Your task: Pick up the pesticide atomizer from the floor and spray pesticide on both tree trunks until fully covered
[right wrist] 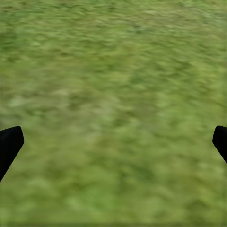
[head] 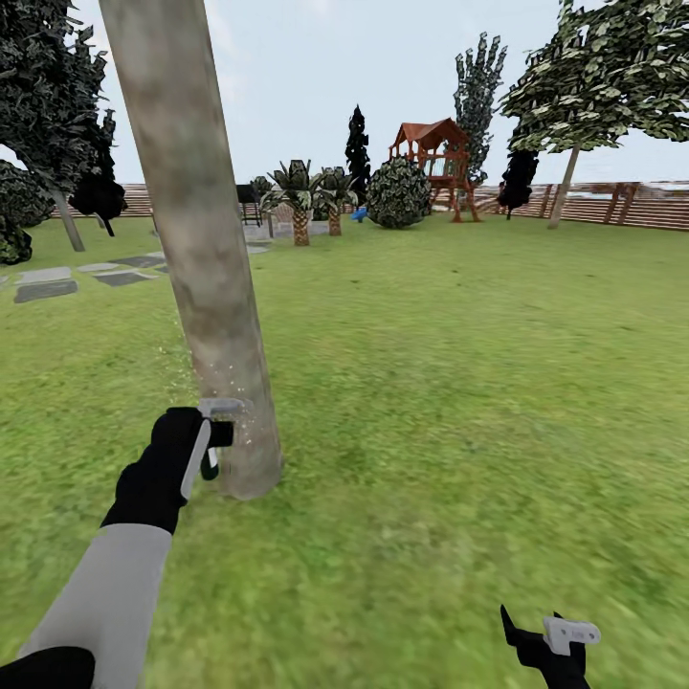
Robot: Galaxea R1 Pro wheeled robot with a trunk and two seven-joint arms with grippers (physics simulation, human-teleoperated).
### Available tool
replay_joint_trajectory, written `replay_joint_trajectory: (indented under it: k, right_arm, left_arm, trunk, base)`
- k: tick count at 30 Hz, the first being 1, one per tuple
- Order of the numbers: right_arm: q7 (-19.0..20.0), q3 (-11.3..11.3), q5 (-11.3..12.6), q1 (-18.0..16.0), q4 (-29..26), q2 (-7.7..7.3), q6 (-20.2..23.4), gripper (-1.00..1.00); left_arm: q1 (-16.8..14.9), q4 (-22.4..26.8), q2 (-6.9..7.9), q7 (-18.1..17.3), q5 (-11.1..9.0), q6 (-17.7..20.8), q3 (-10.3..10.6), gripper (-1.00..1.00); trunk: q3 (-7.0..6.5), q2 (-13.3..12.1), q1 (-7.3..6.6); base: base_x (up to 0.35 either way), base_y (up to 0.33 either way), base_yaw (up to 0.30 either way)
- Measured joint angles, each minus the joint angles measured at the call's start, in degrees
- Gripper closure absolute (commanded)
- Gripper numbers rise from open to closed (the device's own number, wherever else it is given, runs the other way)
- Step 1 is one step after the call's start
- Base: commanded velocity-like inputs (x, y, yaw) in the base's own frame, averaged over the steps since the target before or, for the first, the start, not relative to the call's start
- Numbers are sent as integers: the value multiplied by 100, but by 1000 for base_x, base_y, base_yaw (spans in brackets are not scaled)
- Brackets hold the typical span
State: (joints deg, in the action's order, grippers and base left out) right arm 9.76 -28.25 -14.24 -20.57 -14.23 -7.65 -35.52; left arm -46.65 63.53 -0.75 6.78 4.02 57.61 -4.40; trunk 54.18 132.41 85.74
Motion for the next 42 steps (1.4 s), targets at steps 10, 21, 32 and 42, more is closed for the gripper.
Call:
replay_joint_trajectory:
  k: [10, 21, 32, 42]
  right_arm:
    - [0, -3, 0, 0, -1, 0, 1, -100]
    - [0, 1, 0, 0, 4, 0, 1, -100]
    - [0, 3, 0, 0, 8, 0, 1, -100]
    - [0, 3, 0, 0, 8, 0, 1, -100]
  left_arm:
    - [16, 1, 48, -5, -184, -9, -47, 100]
    - [16, -2, 406, -2, -68, 32, -175, 100]
    - [-198, 590, -177, -1, -22, 108, -141, 100]
    - [188, 580, 135, -2, -92, 92, -115, 100]
  trunk:
    - [0, 0, 0]
    - [0, 0, 0]
    - [0, 0, 0]
    - [1, 0, 0]
  base:
    - [0, 0, 0]
    - [109, 17, 0]
    - [0, 0, 0]
    - [0, 0, 0]
